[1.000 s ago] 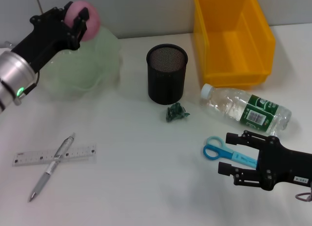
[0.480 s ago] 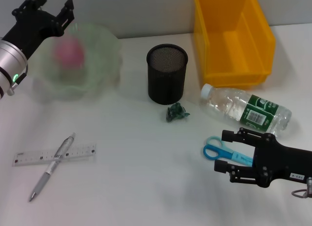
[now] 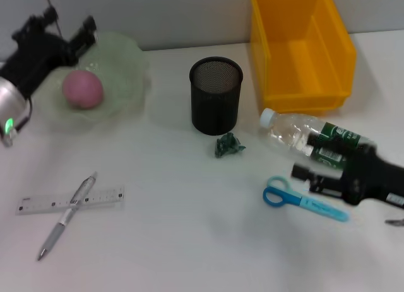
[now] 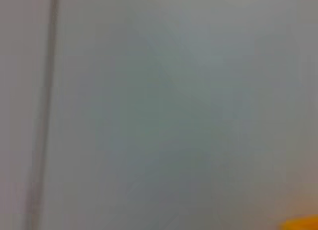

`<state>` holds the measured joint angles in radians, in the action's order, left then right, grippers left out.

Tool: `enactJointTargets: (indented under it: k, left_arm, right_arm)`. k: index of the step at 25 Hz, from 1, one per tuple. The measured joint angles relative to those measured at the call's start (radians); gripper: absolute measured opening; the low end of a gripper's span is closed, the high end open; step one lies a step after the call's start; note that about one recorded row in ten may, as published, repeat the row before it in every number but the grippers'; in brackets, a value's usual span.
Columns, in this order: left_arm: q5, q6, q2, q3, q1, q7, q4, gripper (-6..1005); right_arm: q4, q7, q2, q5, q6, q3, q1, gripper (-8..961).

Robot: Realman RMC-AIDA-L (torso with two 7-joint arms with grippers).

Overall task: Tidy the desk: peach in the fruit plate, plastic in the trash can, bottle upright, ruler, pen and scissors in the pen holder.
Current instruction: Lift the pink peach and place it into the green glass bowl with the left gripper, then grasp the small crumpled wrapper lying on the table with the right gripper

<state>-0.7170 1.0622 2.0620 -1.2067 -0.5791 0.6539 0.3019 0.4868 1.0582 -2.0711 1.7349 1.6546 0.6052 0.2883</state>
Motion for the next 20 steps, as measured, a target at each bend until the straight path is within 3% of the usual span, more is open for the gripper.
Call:
enactJointTargets:
  k: [1,3,5,6,8,10,16,20]
  left_arm:
    - [0.000,0.000,0.000,0.000,0.000,0.000,0.000,786]
    - [-0.069,0.075,-0.008,-0.071,0.066,0.026,0.053,786]
    - [-0.256,0.189,-0.025,-0.154,0.166,0.078,0.173,787]
    - [-0.256,0.189,-0.025,-0.154,0.166,0.078,0.173,787]
    - [-0.410,0.264,-0.034,-0.178,0.213,0.146,0.248,786]
    - [-0.545,0.313,-0.036,-0.172,0.234,0.223,0.285,785]
    - [-0.607,0.304,-0.029,-0.171,0.230,0.242,0.261,782]
    - [-0.640,0.301,-0.018,-0.166,0.220,0.251,0.254,783]
  right_arm:
    - [0.000,0.000,0.000,0.000,0.000,0.000,0.000,825]
    - [0.006,0.021,0.000,0.000,-0.025,-0.025,0.008,825]
    - [0.029,0.083,-0.002,0.005,-0.088,-0.023,0.032,825]
    - [0.029,0.083,-0.002,0.005,-0.088,-0.023,0.032,825]
    - [0.054,0.135,-0.003,0.028,-0.116,-0.015,0.050,825]
    - [0.118,0.241,-0.006,0.093,-0.148,0.000,0.086,825]
    - [0.184,0.412,-0.005,0.151,-0.220,0.097,0.142,826]
    - [0.289,0.601,-0.007,0.213,-0.289,0.278,0.170,826]
